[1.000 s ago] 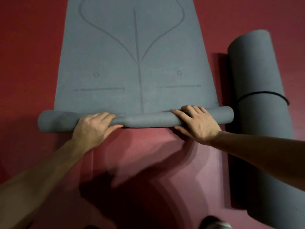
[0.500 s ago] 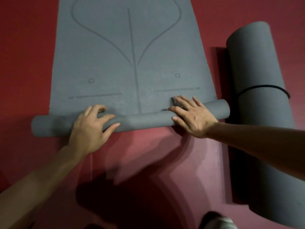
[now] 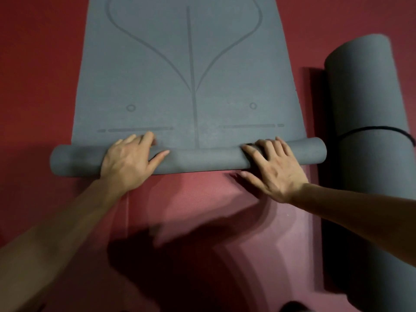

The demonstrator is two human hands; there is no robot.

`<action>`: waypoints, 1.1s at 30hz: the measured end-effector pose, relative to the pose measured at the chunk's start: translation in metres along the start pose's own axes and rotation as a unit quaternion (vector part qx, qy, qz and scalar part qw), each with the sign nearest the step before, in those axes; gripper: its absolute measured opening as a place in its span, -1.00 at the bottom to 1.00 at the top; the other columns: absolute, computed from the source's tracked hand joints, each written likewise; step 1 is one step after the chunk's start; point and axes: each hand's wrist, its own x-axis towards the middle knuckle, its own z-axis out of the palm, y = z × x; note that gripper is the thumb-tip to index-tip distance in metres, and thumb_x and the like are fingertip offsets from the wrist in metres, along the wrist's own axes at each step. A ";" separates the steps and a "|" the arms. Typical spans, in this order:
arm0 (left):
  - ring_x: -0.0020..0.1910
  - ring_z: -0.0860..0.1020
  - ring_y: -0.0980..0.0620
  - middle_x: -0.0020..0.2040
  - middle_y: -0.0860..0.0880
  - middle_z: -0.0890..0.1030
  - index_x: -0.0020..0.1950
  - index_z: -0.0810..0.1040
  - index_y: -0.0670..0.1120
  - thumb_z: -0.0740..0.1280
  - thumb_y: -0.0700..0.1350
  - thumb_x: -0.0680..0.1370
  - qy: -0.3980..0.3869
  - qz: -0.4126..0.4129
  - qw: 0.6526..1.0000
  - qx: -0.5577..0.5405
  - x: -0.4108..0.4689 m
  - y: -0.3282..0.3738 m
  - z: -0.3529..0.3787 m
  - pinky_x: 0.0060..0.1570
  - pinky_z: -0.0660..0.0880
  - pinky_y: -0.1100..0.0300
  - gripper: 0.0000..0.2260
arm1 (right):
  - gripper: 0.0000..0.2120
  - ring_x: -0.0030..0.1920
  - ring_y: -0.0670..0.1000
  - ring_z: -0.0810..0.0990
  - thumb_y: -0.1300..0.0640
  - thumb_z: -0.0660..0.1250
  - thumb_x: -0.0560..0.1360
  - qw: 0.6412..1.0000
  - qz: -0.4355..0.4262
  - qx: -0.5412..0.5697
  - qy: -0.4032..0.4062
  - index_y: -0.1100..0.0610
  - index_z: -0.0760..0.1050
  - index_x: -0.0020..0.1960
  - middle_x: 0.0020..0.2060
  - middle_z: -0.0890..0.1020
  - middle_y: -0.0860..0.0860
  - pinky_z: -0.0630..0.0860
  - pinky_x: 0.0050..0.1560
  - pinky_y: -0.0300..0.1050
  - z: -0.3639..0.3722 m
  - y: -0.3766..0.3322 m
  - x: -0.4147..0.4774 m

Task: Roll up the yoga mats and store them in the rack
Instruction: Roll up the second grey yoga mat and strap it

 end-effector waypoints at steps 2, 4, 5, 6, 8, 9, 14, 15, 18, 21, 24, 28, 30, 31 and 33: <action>-0.07 0.57 -0.22 -0.09 -0.12 0.58 -0.04 0.50 -0.11 0.15 0.26 0.65 0.045 -0.011 0.999 -0.014 -0.003 0.004 0.000 -0.08 0.45 -0.14 -0.56 | -0.41 0.16 0.26 0.49 -0.28 0.05 0.64 1.000 -0.001 -0.007 -0.016 0.10 0.39 0.48 0.21 0.51 0.20 0.34 0.35 0.24 0.000 0.004 0.008; -0.03 0.53 -0.23 0.01 -0.12 0.56 -0.05 0.57 -0.13 0.25 0.18 0.65 0.100 -0.028 0.994 -0.023 -0.005 0.010 -0.004 -0.03 0.40 -0.14 -0.62 | -0.43 0.14 0.25 0.50 -0.26 0.02 0.65 1.000 0.005 -0.006 -0.025 0.08 0.39 0.46 0.21 0.52 0.19 0.37 0.28 0.21 -0.001 0.007 0.017; 0.00 0.53 -0.23 0.04 -0.13 0.57 0.00 0.62 -0.13 0.28 0.16 0.64 0.112 -0.033 0.993 -0.021 -0.009 0.011 -0.005 0.00 0.40 -0.14 -0.64 | -0.45 0.15 0.25 0.50 -0.26 0.01 0.65 0.999 0.006 -0.005 -0.031 0.06 0.39 0.45 0.22 0.51 0.19 0.37 0.27 0.20 -0.002 0.008 0.023; 0.03 0.54 -0.24 0.06 -0.14 0.59 0.08 0.64 -0.14 0.28 0.16 0.63 0.109 -0.030 0.993 -0.020 -0.014 0.010 -0.006 0.04 0.40 -0.15 -0.62 | -0.46 0.15 0.25 0.49 -0.26 0.00 0.65 0.999 0.005 -0.005 -0.036 0.05 0.40 0.44 0.22 0.51 0.19 0.38 0.28 0.20 -0.002 0.009 0.029; 0.17 0.55 -0.23 0.19 -0.15 0.61 0.27 0.59 -0.15 0.26 0.23 0.59 0.071 -0.004 0.997 -0.029 -0.024 0.003 -0.004 0.24 0.40 -0.16 -0.50 | -0.47 0.13 0.25 0.49 -0.25 -0.02 0.65 0.999 0.003 -0.010 -0.038 0.03 0.41 0.42 0.22 0.50 0.19 0.37 0.29 0.18 0.000 0.014 0.040; 0.26 0.54 -0.21 0.26 -0.16 0.59 0.34 0.55 -0.15 0.26 0.27 0.57 0.053 0.013 0.998 -0.028 -0.028 -0.002 -0.002 0.35 0.36 -0.15 -0.44 | -0.47 0.11 0.25 0.48 -0.25 -0.02 0.66 0.999 0.001 -0.012 -0.036 0.03 0.42 0.41 0.21 0.50 0.19 0.37 0.28 0.18 0.000 0.017 0.046; 0.21 0.57 -0.17 0.24 -0.11 0.63 0.32 0.56 -0.13 0.25 0.31 0.60 0.061 0.045 0.997 -0.005 -0.011 -0.011 0.001 0.31 0.38 -0.09 -0.45 | -0.47 0.03 0.23 0.48 -0.27 -0.02 0.65 1.000 -0.005 -0.010 -0.027 -0.02 0.41 0.44 0.11 0.48 0.17 0.39 0.17 0.14 0.000 0.023 0.063; 0.17 0.58 -0.18 0.20 -0.11 0.64 0.30 0.57 -0.12 0.22 0.32 0.61 0.062 0.052 0.997 0.001 -0.006 -0.013 0.000 0.27 0.39 -0.09 -0.45 | -0.48 0.02 0.23 0.48 -0.28 -0.01 0.65 1.000 -0.001 -0.012 -0.025 -0.03 0.41 0.43 0.09 0.48 0.17 0.39 0.16 0.15 -0.002 0.023 0.066; 0.12 0.60 -0.17 0.14 -0.09 0.66 0.27 0.59 -0.11 0.16 0.34 0.62 0.047 0.064 0.997 -0.001 0.005 -0.021 0.001 0.19 0.42 -0.09 -0.43 | -0.50 -0.02 0.25 0.51 -0.31 0.09 0.63 0.998 0.054 0.002 0.032 0.00 0.50 0.33 0.05 0.51 0.16 0.40 0.17 0.16 -0.008 0.018 0.063; 0.10 0.60 -0.16 0.12 -0.06 0.68 0.23 0.60 -0.08 0.14 0.34 0.59 0.033 0.052 0.998 -0.014 0.014 -0.023 0.002 0.14 0.42 -0.09 -0.44 | -0.50 0.00 0.25 0.53 -0.30 0.16 0.62 0.995 0.049 0.031 0.082 0.05 0.55 0.29 0.11 0.55 0.14 0.42 0.22 0.19 -0.007 0.013 0.048; 0.15 0.55 -0.16 0.18 -0.05 0.62 0.23 0.61 -0.06 0.16 0.32 0.58 0.038 0.050 0.998 -0.028 0.022 -0.024 -0.002 0.11 0.41 -0.09 -0.47 | -0.25 0.18 0.25 0.48 -0.42 0.15 0.56 0.999 0.013 0.008 0.031 0.10 0.40 0.50 0.23 0.51 0.16 0.29 0.41 0.27 -0.001 0.017 0.040; 0.07 0.50 -0.21 0.10 -0.11 0.54 0.36 0.55 -0.04 0.18 0.29 0.59 0.066 0.017 0.998 -0.007 0.020 -0.017 -0.005 0.10 0.39 -0.13 -0.47 | -0.16 0.18 0.25 0.49 -0.52 0.07 0.52 1.000 -0.002 -0.015 -0.015 0.11 0.35 0.50 0.22 0.51 0.16 0.31 0.39 0.26 0.003 0.025 0.058; 0.09 0.53 -0.23 0.13 -0.14 0.58 0.38 0.54 -0.07 0.18 0.27 0.62 0.083 0.022 0.996 -0.005 0.016 -0.013 -0.001 0.15 0.39 -0.14 -0.48 | -0.18 0.12 0.24 0.51 -0.53 0.01 0.53 0.999 0.001 -0.017 -0.036 0.08 0.36 0.48 0.18 0.52 0.13 0.36 0.33 0.23 0.000 0.029 0.067; 0.12 0.53 -0.23 0.17 -0.14 0.59 0.39 0.54 -0.06 0.17 0.29 0.61 0.083 0.032 0.996 0.003 0.014 -0.014 0.001 0.19 0.38 -0.14 -0.46 | -0.18 0.11 0.23 0.51 -0.54 -0.03 0.53 0.999 0.001 -0.019 -0.048 0.06 0.35 0.48 0.18 0.52 0.12 0.37 0.31 0.22 0.000 0.031 0.070; 0.14 0.54 -0.22 0.20 -0.14 0.59 0.41 0.52 -0.03 0.17 0.37 0.56 0.066 0.048 0.996 0.026 0.018 -0.019 0.002 0.23 0.37 -0.13 -0.38 | -0.17 0.13 0.22 0.51 -0.55 -0.08 0.51 0.998 -0.001 -0.019 -0.065 0.03 0.34 0.48 0.18 0.52 0.11 0.37 0.30 0.20 -0.002 0.033 0.075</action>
